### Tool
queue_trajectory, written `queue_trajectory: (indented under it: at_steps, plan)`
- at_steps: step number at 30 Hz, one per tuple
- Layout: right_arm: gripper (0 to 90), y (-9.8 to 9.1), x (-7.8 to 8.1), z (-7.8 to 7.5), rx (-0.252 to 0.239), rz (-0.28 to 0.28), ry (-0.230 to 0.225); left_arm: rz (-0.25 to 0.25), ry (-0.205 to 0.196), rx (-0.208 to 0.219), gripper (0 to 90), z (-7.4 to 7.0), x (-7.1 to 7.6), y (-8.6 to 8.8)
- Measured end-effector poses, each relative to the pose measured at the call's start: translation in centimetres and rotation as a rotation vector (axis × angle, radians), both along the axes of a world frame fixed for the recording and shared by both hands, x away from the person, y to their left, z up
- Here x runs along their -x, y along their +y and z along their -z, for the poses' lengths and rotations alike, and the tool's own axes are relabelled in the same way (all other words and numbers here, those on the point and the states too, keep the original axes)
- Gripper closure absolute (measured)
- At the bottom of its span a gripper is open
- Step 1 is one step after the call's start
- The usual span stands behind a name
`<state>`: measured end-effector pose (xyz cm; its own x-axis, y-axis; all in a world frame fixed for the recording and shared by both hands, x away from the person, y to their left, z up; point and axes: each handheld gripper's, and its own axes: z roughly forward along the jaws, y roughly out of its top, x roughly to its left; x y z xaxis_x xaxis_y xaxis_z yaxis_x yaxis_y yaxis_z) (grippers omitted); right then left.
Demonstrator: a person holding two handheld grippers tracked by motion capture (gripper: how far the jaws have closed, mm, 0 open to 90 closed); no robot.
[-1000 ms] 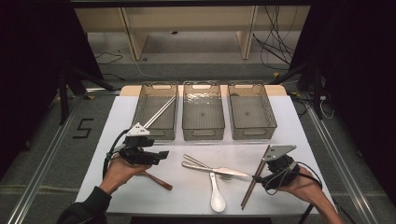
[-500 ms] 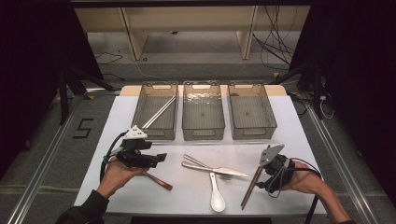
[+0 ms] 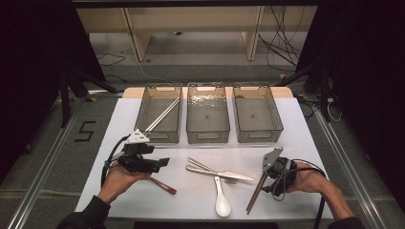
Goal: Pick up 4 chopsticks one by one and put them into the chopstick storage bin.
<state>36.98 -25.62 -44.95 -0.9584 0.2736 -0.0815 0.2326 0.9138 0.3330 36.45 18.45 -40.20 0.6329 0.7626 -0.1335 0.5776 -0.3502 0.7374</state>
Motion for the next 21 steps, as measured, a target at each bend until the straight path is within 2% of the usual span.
queue_trajectory:
  at_steps: [2, 15, 21]
  plan:
    - [27.4, 0.07, -0.14, 0.25, 0.010, -0.020, -0.007, 0.003, 0.000, -0.004, 23.4, 0.00, 0.00, 0.05]
    - [28.4, 0.07, -0.82, 0.92, 0.036, -0.065, -0.002, 0.003, -0.006, -0.005, 22.6, -0.01, 0.10, 0.07]
    - [28.8, 0.07, -1.06, 1.07, 0.025, -0.076, 0.000, 0.004, -0.006, -0.004, 22.6, 0.00, 0.15, 0.00]
